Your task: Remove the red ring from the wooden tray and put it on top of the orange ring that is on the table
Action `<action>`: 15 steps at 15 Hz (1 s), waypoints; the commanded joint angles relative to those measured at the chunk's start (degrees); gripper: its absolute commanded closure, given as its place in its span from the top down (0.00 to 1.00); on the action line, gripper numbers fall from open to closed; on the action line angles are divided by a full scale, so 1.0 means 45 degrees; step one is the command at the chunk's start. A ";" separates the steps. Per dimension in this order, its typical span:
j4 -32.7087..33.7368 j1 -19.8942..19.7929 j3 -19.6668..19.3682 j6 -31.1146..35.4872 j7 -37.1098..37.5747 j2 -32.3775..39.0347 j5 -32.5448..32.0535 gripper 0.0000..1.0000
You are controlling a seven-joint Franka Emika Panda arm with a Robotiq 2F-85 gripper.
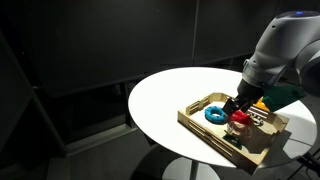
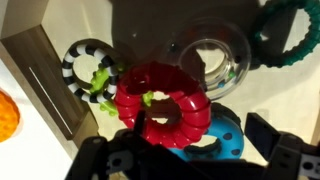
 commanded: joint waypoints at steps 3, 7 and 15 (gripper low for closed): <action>0.0485 0.0120 -0.0340 0.0044 0.0868 0.0528 -0.0944 1.00; 0.0466 0.0192 -0.0262 -0.0054 0.0929 0.0679 -0.0846 0.73; 0.0761 0.0171 -0.0199 -0.0356 0.0776 0.0470 -0.0325 0.09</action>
